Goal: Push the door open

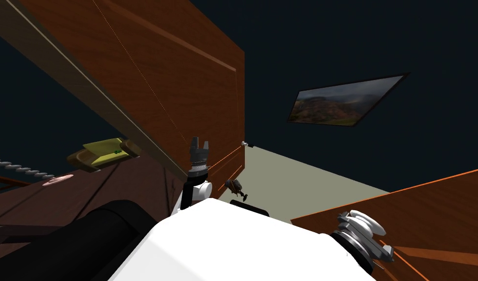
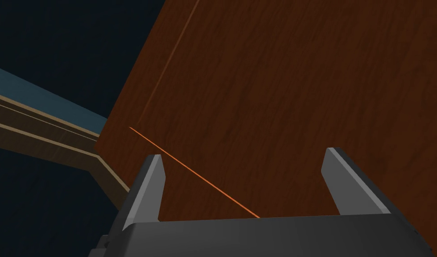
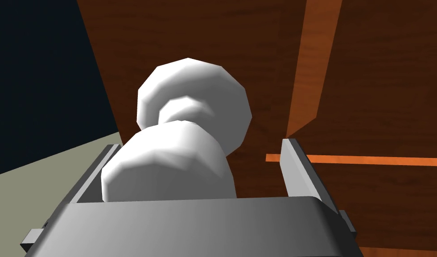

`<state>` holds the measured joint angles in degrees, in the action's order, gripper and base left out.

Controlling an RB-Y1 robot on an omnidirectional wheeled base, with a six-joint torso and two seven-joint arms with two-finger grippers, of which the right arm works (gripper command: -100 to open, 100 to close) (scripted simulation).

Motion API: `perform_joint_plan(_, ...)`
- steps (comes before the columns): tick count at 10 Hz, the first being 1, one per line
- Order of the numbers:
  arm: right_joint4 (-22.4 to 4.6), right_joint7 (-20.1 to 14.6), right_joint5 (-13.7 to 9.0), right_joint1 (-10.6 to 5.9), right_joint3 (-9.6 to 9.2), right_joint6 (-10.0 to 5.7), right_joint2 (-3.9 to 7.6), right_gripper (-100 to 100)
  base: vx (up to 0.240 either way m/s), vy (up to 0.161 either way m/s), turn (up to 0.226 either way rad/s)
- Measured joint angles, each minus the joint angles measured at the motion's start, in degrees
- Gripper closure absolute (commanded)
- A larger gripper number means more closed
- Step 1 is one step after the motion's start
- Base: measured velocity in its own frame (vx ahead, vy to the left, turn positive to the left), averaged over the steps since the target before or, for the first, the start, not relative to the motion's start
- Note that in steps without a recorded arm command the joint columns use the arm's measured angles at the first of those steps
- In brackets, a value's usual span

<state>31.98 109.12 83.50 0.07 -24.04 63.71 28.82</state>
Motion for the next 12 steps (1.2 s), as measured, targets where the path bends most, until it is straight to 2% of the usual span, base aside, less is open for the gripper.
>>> perform_joint_plan(2,-4.41,-2.41,0.51,-1.87,-0.5,-0.27,-0.68,100,0.016,-0.027,0.02)
perform_joint_plan(3,-1.1,-0.66,-0.31,-0.34,0.2,-0.5,0.34,100,0.005,-0.002,-0.024)
perform_joint_plan(4,1.58,0.94,-0.66,0.88,0.55,-0.3,0.73,100,0.006,0.037,0.022)
perform_joint_plan(5,1.49,1.08,-0.66,0.88,0.57,-0.07,0.62,100,0.008,0.014,0.014)
perform_joint_plan(6,2.53,1.44,-0.86,1.49,0.69,-0.16,0.85,100,0.013,0.076,0.074)
perform_joint_plan(7,0.89,0.71,-0.57,0.92,0.51,-0.01,0.58,100,0.011,0.065,0.032)
perform_joint_plan(8,0.92,0.42,-0.57,1.11,0.47,-0.01,0.56,100,0.007,0.006,-0.028)
perform_joint_plan(9,-1.71,-0.79,-0.15,-0.13,0.04,-0.32,0.07,100,0.002,-0.063,-0.119)
perform_joint_plan(12,-2.28,-1.13,-0.5,-0.74,0.13,-0.57,-0.71,100,0.016,-0.012,0.07)
